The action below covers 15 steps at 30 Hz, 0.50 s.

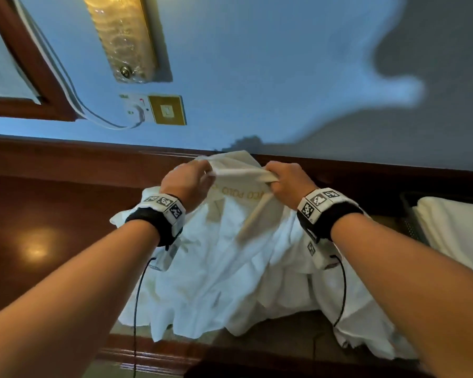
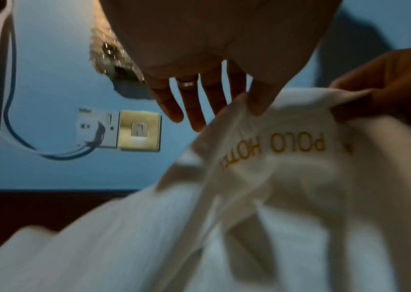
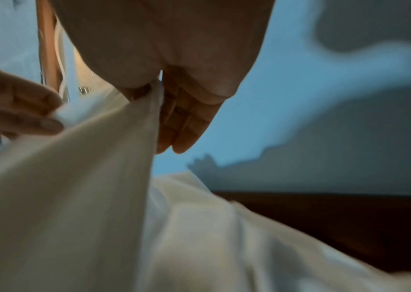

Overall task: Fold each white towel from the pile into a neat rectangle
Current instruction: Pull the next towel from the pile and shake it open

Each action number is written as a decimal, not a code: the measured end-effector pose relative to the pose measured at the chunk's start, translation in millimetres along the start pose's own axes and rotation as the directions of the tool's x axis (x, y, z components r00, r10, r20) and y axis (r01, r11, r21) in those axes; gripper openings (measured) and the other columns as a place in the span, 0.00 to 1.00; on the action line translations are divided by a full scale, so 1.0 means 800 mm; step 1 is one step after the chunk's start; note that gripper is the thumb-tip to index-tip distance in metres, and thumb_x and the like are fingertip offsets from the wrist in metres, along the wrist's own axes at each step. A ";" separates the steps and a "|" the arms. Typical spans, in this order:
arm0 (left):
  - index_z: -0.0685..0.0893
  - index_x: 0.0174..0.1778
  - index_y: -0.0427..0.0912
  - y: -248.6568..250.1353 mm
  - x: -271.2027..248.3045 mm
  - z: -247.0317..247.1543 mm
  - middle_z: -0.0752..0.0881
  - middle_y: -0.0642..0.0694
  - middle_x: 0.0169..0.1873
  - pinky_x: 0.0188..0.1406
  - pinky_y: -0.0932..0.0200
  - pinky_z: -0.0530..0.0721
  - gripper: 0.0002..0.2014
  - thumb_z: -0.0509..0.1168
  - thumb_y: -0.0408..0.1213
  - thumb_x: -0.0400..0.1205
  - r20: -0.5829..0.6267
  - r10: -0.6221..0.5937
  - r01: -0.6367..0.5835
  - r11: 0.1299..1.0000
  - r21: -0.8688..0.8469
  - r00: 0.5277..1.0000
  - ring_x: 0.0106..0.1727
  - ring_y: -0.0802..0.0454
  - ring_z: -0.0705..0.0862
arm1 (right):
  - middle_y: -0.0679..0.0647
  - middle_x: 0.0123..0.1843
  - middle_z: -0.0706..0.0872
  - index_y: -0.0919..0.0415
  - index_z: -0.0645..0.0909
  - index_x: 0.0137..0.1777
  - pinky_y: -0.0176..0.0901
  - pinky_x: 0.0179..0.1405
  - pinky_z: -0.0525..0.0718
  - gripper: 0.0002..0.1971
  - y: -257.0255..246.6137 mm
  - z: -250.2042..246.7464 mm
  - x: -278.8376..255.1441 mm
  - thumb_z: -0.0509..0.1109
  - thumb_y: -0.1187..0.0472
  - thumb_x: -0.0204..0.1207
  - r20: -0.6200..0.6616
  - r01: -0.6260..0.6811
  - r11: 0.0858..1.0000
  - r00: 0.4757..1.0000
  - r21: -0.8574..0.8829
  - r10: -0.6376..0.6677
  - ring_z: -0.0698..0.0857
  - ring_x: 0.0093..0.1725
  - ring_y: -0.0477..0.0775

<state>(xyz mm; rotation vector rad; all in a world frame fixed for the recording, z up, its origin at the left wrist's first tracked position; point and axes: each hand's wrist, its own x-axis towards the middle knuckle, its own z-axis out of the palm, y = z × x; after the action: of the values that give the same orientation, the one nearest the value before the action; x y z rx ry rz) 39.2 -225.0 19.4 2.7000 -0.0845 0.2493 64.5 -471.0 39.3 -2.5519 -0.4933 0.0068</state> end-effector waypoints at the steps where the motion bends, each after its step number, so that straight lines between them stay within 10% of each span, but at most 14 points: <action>1: 0.81 0.57 0.49 0.004 0.002 -0.013 0.85 0.47 0.50 0.49 0.48 0.81 0.13 0.64 0.53 0.84 -0.044 0.015 -0.017 0.998 -0.059 0.999 0.52 0.43 0.83 | 0.57 0.48 0.89 0.58 0.86 0.53 0.49 0.48 0.82 0.12 -0.018 -0.011 0.011 0.65 0.66 0.74 -0.028 0.028 0.999 0.999 0.035 -0.027 0.85 0.49 0.60; 5: 0.75 0.65 0.52 0.045 -0.004 -0.048 0.81 0.51 0.53 0.51 0.52 0.78 0.31 0.67 0.68 0.74 -0.007 0.108 -0.108 0.985 -0.133 0.994 0.51 0.50 0.80 | 0.55 0.47 0.89 0.53 0.86 0.50 0.46 0.48 0.82 0.17 -0.094 -0.052 0.044 0.63 0.73 0.69 -0.057 0.113 0.990 0.992 0.081 -0.109 0.85 0.50 0.58; 10: 0.80 0.51 0.45 0.041 0.000 -0.110 0.87 0.38 0.50 0.44 0.50 0.77 0.04 0.62 0.40 0.84 -0.269 -0.047 0.042 0.999 -0.023 0.962 0.51 0.34 0.83 | 0.58 0.51 0.89 0.52 0.87 0.54 0.47 0.48 0.80 0.11 -0.153 -0.098 0.057 0.68 0.66 0.76 -0.059 0.208 0.941 0.971 -0.268 -0.231 0.85 0.54 0.64; 15: 0.86 0.54 0.43 0.017 -0.006 -0.212 0.89 0.33 0.50 0.45 0.47 0.79 0.13 0.59 0.41 0.83 -0.408 0.062 -0.090 0.995 -0.050 0.911 0.52 0.30 0.84 | 0.60 0.54 0.88 0.55 0.87 0.58 0.48 0.51 0.78 0.09 -0.188 -0.128 0.050 0.69 0.55 0.83 -0.142 0.190 0.910 0.956 -0.369 -0.257 0.84 0.56 0.66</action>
<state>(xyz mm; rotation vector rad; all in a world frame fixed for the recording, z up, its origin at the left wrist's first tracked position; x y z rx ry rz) 5.8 -166.5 175.6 2.5215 -0.0723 0.8109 60.3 -390.5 207.1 -2.7854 -0.7696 -0.4413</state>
